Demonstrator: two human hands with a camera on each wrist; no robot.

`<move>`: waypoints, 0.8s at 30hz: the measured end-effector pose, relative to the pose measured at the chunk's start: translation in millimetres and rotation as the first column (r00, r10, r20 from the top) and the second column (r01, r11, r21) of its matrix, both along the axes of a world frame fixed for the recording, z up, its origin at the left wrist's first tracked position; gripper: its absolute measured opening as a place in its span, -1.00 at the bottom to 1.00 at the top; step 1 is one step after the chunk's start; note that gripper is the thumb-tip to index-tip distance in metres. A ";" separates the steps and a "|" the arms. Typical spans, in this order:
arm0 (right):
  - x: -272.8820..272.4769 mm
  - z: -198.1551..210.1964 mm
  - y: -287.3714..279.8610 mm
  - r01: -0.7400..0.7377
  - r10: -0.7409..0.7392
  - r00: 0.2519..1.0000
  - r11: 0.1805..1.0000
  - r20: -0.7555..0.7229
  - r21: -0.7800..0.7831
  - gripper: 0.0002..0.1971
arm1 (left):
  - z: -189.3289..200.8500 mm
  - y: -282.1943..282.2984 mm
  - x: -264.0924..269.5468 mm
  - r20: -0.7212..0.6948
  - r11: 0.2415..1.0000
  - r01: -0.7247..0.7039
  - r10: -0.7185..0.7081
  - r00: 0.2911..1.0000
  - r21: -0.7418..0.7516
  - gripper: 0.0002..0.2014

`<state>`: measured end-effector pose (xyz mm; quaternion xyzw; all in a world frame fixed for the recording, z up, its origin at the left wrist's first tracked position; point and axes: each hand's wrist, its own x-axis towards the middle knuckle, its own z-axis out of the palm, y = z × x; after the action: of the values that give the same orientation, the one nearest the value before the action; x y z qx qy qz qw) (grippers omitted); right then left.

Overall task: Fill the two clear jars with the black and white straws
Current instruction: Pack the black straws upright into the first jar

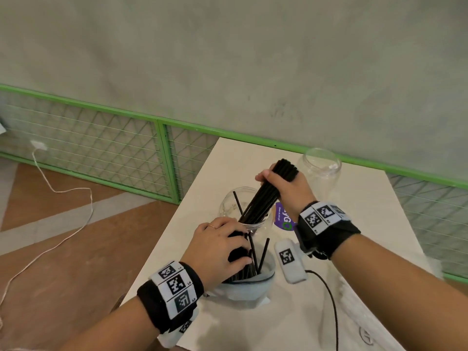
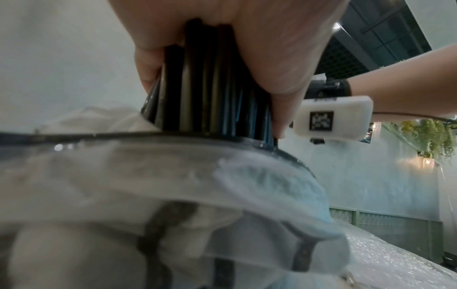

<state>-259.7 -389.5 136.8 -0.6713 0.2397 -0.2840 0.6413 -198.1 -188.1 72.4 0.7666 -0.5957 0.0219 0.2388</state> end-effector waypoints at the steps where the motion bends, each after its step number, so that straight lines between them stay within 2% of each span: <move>1: 1.3 -10.7 -2.5 0.006 -0.006 0.999 1.000 -0.045 -0.009 -0.94 | 0.0 -0.3 -0.3 0.000 1.000 -0.004 0.004 1.000 0.006 -0.76; 7: 8.4 -45.2 -22.5 -0.075 0.041 0.972 0.988 -0.233 -0.138 -0.92 | -1.5 -1.6 -1.5 -0.022 1.000 -0.019 0.019 1.000 0.002 -0.78; 14: 30.2 -45.7 -37.0 -0.050 0.016 0.971 0.989 -0.239 -0.138 -0.82 | -0.1 -2.6 -2.0 -0.031 0.999 -0.022 0.023 0.999 0.044 -0.76; 17: 36.6 -49.2 -42.8 -0.123 0.046 0.947 0.966 -0.316 -0.227 -0.82 | 0.0 -3.4 -2.0 -0.037 0.998 -0.021 0.024 0.999 0.059 -0.76; 19: 40.4 -57.1 -48.6 -0.181 0.058 0.927 0.934 -0.371 -0.307 -0.73 | 0.4 -3.7 -1.7 -0.034 0.998 -0.020 0.022 0.999 0.063 -0.75; 21: 42.5 -64.9 -54.4 -0.238 0.017 0.876 0.884 -0.482 -0.402 -0.62 | 1.3 -3.8 -1.8 -0.031 0.998 -0.021 0.022 0.999 0.061 -0.76; 24: 43.2 -68.6 -59.7 -0.277 -0.007 0.834 0.859 -0.551 -0.430 -0.57 | 1.7 -3.9 -1.5 -0.024 0.998 -0.021 0.023 0.999 0.057 -0.76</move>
<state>-216.5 -449.2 68.2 -0.8797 0.2785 -0.0896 0.3748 -199.6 -192.0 74.1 0.7797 -0.5846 -0.0018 0.2242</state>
